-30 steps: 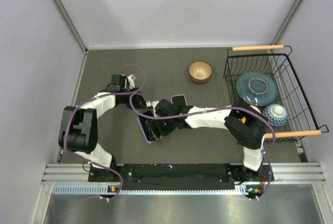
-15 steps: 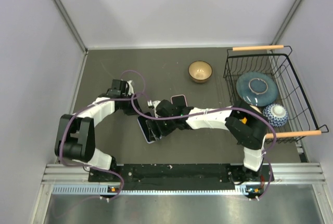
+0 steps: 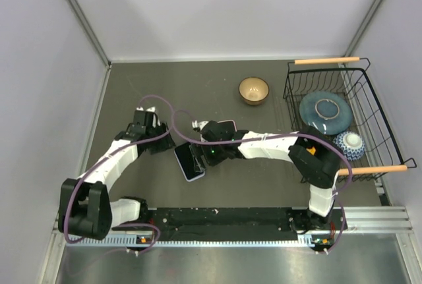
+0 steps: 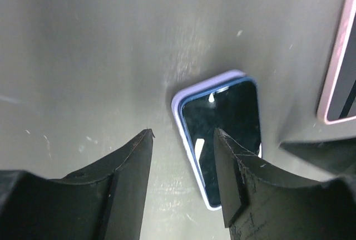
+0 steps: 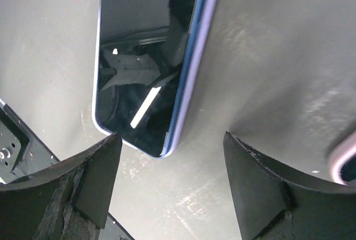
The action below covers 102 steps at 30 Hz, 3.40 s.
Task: Put the phone into the phone case
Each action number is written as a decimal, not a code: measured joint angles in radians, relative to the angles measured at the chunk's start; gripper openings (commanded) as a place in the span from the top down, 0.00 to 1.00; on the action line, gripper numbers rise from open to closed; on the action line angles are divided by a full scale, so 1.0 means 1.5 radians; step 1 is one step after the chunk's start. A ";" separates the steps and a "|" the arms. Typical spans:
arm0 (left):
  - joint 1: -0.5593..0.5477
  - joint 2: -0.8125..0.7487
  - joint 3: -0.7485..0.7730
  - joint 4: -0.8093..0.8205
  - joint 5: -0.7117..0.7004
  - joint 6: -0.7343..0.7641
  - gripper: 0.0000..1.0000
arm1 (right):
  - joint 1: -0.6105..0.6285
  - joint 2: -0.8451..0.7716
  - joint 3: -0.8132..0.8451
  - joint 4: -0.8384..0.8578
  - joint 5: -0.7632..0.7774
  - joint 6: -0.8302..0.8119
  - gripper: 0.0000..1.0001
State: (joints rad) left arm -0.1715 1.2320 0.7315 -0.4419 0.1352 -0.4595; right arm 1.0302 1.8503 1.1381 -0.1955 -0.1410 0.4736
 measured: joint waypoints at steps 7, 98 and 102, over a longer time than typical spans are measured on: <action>0.000 0.002 -0.073 0.023 0.034 -0.031 0.51 | -0.053 0.006 0.058 -0.025 -0.018 -0.016 0.30; 0.000 0.010 -0.127 0.067 0.124 -0.054 0.41 | -0.127 0.142 -0.056 0.408 -0.322 0.262 1.00; 0.001 -0.048 -0.125 0.050 0.144 -0.043 0.31 | -0.131 0.119 -0.083 0.422 -0.321 0.262 1.00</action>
State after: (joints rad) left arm -0.1703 1.1599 0.5438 -0.3672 0.3511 -0.5243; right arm 0.8333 2.0285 1.0142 0.4381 -0.6220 0.8669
